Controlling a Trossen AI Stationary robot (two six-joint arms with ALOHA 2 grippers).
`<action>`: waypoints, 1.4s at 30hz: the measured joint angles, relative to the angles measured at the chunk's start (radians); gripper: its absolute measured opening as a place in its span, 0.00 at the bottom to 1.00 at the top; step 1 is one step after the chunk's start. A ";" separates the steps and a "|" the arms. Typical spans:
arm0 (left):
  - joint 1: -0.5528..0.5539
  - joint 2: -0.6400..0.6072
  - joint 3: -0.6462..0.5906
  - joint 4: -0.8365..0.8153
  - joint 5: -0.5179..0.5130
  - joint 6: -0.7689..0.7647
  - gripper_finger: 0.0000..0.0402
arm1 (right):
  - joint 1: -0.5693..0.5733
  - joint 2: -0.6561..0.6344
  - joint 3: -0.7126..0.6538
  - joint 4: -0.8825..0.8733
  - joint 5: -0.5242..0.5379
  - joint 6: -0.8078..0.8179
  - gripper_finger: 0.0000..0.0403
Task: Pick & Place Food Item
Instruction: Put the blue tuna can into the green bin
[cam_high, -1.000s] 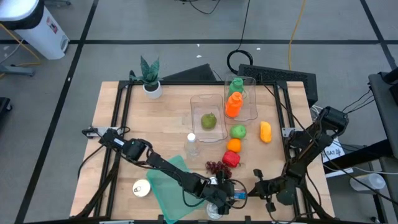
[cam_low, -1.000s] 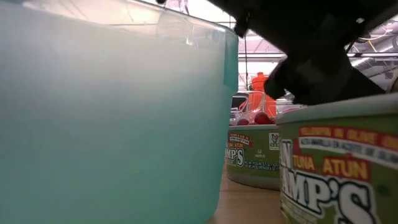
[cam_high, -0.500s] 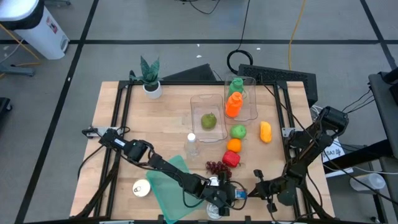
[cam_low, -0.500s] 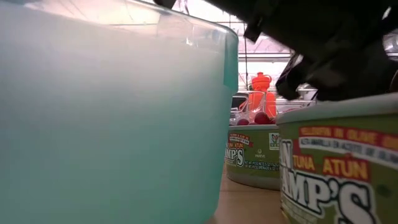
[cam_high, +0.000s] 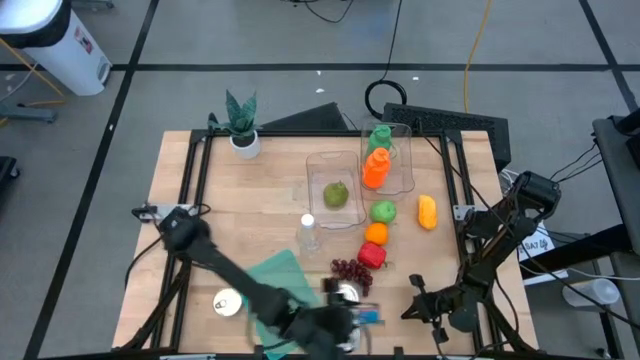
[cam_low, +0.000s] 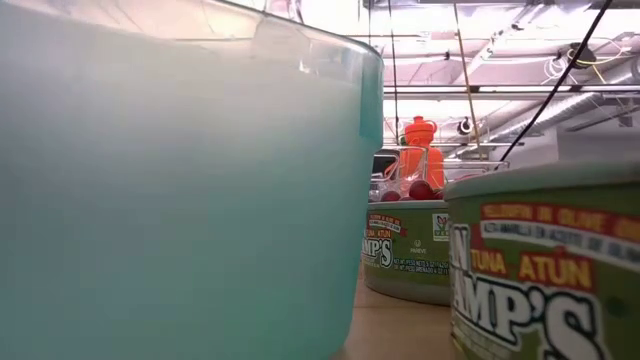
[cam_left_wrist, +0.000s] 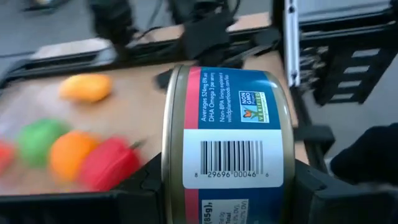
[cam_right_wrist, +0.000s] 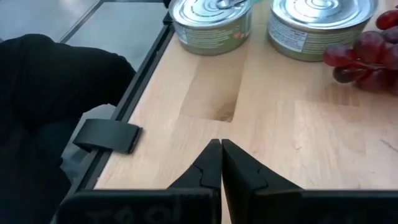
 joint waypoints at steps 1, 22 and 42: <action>-0.020 -0.026 0.000 -0.082 -0.036 -0.049 0.46 | 0.003 0.000 0.000 -0.001 0.001 -0.002 0.00; -0.083 -0.019 0.001 -1.169 0.316 -0.948 0.46 | 0.007 0.000 0.000 0.000 0.004 -0.012 0.00; -0.013 0.139 -0.005 -1.179 0.437 -0.871 0.46 | 0.007 0.000 0.000 0.000 0.005 -0.018 0.00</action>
